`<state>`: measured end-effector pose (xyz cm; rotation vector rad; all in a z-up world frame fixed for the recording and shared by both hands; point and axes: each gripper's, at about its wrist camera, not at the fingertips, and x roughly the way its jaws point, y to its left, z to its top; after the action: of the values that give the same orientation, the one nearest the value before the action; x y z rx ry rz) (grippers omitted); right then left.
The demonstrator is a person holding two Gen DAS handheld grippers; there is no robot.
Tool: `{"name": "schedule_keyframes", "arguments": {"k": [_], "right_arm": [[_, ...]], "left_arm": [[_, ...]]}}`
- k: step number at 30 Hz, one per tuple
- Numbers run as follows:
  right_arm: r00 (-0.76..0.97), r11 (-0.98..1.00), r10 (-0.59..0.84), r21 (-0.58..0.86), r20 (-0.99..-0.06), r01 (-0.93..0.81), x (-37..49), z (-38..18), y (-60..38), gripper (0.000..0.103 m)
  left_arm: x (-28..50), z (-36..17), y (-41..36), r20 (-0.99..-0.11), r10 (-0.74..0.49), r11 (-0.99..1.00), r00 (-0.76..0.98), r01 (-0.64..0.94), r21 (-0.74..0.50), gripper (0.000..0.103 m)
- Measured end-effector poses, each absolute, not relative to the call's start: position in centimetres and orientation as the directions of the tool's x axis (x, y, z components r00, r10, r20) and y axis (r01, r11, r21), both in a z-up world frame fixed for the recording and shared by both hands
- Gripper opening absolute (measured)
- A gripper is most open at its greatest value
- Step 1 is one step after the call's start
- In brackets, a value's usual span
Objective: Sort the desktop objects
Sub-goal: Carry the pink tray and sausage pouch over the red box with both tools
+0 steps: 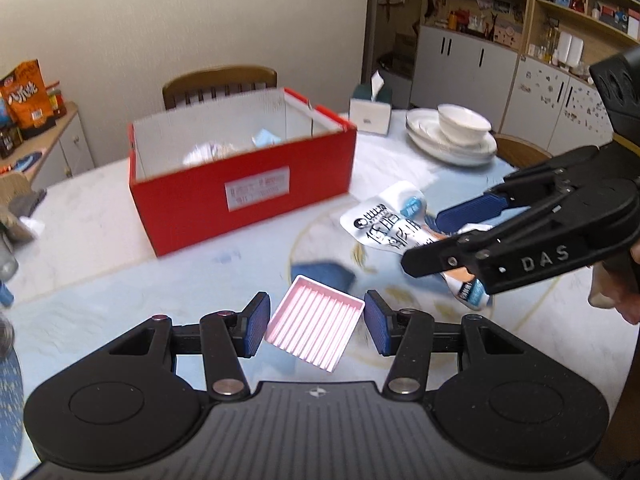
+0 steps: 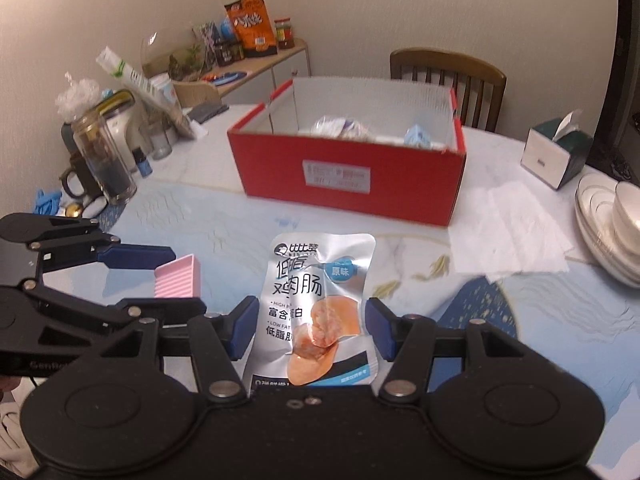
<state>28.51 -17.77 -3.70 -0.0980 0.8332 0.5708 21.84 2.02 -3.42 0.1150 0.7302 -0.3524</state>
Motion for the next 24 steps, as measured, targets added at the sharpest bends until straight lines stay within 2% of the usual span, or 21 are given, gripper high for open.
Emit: {"name": "schedule_keyframes", "arguments": {"k": [11, 24], "right_arm": [[0.581, 0.852, 0.445, 0.121, -0.681, -0.510, 32.5, -0.4, -17.6, 0.058], [0.627, 0.861, 0.436, 0.097, -0.645, -0.499, 38.7, 1.8, -16.7, 0.058]], "left_arm": [[27.3, 0.9, 2.5, -0.583, -0.277, 0.932, 0.764, 0.361, 0.030, 0.050], [34.9, 2.7, 3.0, -0.547, -0.274, 0.932, 0.791, 0.359, 0.053, 0.050]]}}
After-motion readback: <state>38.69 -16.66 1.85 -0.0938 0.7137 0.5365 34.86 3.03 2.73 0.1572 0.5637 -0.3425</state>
